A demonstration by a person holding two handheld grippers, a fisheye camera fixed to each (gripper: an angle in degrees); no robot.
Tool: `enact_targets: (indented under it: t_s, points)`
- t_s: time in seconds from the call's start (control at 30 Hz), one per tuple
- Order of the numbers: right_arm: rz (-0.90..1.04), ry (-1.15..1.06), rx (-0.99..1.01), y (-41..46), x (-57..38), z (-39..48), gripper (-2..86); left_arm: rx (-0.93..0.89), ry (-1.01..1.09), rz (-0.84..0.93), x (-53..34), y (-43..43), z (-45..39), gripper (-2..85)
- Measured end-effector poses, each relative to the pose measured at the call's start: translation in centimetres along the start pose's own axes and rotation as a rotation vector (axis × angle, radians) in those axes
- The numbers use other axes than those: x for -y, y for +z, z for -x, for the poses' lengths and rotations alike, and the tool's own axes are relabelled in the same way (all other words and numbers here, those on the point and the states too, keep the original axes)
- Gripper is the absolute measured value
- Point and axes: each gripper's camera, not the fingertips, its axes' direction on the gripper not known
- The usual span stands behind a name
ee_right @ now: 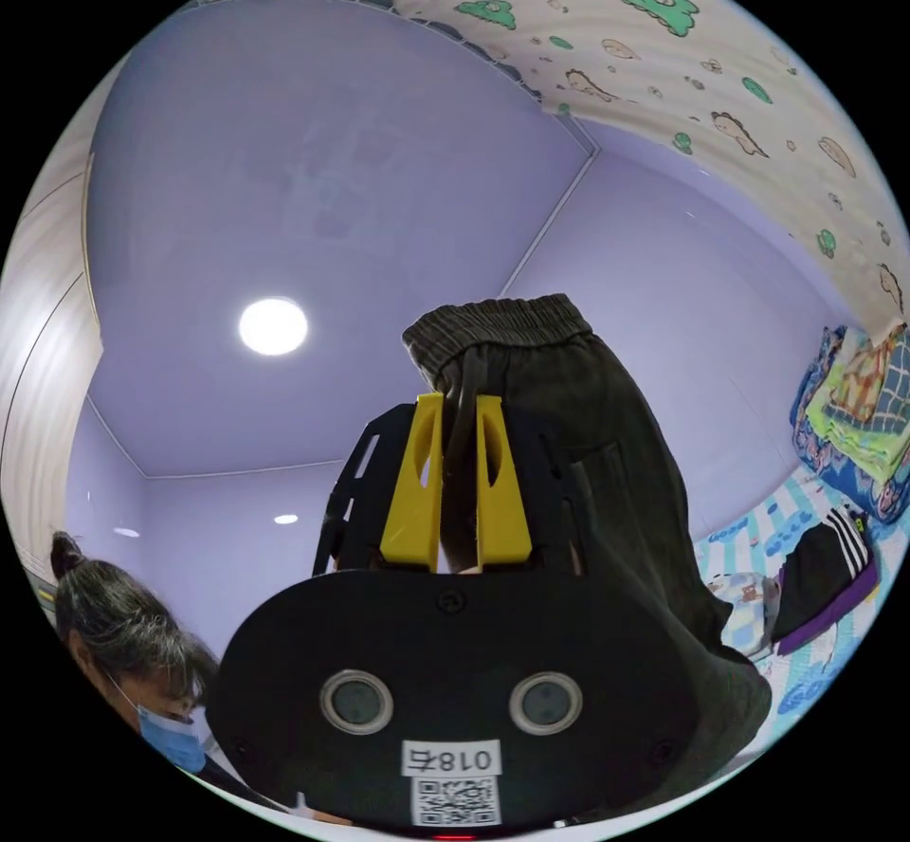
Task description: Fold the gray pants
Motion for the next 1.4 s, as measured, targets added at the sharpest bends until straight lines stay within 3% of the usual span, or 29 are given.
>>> enact_targets:
  t_s: [0.2, 0.33, 0.47, 0.83, 0.93, 1.03, 1.23, 1.4]
  points:
    - [0.040, -0.021, 0.101, 4.3, -1.5, 5.4, 5.8, -0.277, -0.037, -0.118, 2.5, -3.1, 1.2, 19.0]
    - [0.070, -0.030, 0.163, 6.4, -2.9, 7.9, 5.8, -0.365, -0.067, -0.107, 3.4, -3.9, 1.8, 20.5]
    - [0.099, -0.072, 0.172, 7.4, -3.4, 9.6, 5.7, -0.587, -0.033, -0.151, 3.5, -6.8, 2.1, 20.6]
    - [0.155, -0.017, 0.281, 11.3, -4.0, 9.4, 5.7, -0.466, -0.061, -0.037, 5.4, -4.0, 4.0, 20.9]
    - [0.158, -0.020, 0.287, 12.7, -4.0, 9.0, 5.7, -0.504, -0.098, 0.009, 6.1, -1.0, 4.8, 15.7]
    - [0.160, -0.036, 0.296, 14.0, -3.5, 8.0, 5.7, -0.494, 0.013, -0.078, 7.1, -1.8, 2.5, 4.1]
    - [0.066, -0.066, 0.272, 14.1, 0.6, 2.0, 5.7, -0.450, 0.369, -0.303, 11.9, -14.1, -7.7, 2.1]
    - [-0.049, 0.039, 0.142, 11.5, 2.2, -9.6, 5.5, -0.258, 0.699, -0.386, 14.0, -24.7, -19.3, 2.4]
